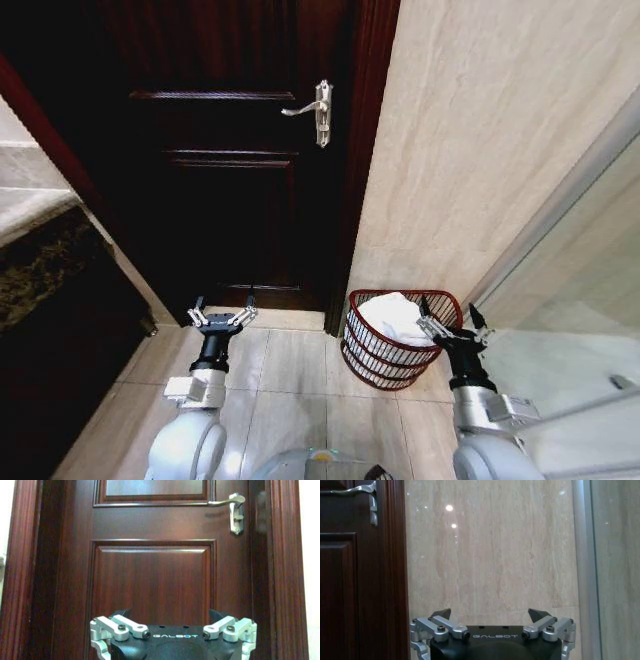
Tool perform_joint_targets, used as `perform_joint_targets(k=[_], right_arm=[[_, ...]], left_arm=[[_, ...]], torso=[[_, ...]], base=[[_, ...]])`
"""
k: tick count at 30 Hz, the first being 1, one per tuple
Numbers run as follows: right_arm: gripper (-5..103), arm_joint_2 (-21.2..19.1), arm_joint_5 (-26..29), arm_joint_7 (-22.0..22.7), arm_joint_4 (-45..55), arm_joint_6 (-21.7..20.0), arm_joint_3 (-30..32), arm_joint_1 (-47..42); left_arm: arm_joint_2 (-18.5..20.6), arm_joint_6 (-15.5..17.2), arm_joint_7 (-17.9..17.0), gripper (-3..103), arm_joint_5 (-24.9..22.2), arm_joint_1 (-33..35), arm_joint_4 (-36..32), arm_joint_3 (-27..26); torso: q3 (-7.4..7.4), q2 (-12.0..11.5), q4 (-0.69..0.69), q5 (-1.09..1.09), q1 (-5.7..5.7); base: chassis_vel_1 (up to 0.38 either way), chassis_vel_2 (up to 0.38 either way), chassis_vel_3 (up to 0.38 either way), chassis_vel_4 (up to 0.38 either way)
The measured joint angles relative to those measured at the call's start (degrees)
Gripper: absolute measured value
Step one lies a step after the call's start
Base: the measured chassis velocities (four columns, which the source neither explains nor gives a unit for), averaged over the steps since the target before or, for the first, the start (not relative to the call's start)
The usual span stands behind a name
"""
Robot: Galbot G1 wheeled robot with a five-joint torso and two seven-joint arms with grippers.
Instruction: Discard the used towel into the hamper.
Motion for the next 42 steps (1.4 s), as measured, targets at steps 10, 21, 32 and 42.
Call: perform_joint_targets(k=[10,21,32,42], right_arm=[[100,0.0,-0.2,0.1,0.0,0.2,0.0,0.0],[100,0.1,-0.3,-0.4,0.2,0.7,0.1,-0.5],[100,0.0,-0.6,-0.2,0.7,0.0,-0.7,-0.3],[100,0.1,-1.2,0.0,0.8,-0.5,-1.7,0.2]], left_arm=[[0.3,0.3,0.0,100,-0.4,-0.3,-0.5,-0.2],[0.6,0.2,0.3,100,-0.9,-0.3,-0.7,-0.6],[0.8,0.4,0.6,100,-1.7,-0.6,-1.0,-1.3],[1.0,0.2,1.2,100,-2.9,-1.1,-0.9,-3.1]], torso=[[1.46,2.2,0.00,0.00,0.71],[3.29,4.9,0.00,0.00,1.60],[4.78,7.2,0.00,0.00,2.45],[6.19,9.6,0.00,0.00,3.41]], base=[[0.000,0.000,0.000,0.000],[0.000,0.000,0.000,0.000],[0.000,0.000,0.000,0.000],[0.000,0.000,0.000,0.000]])
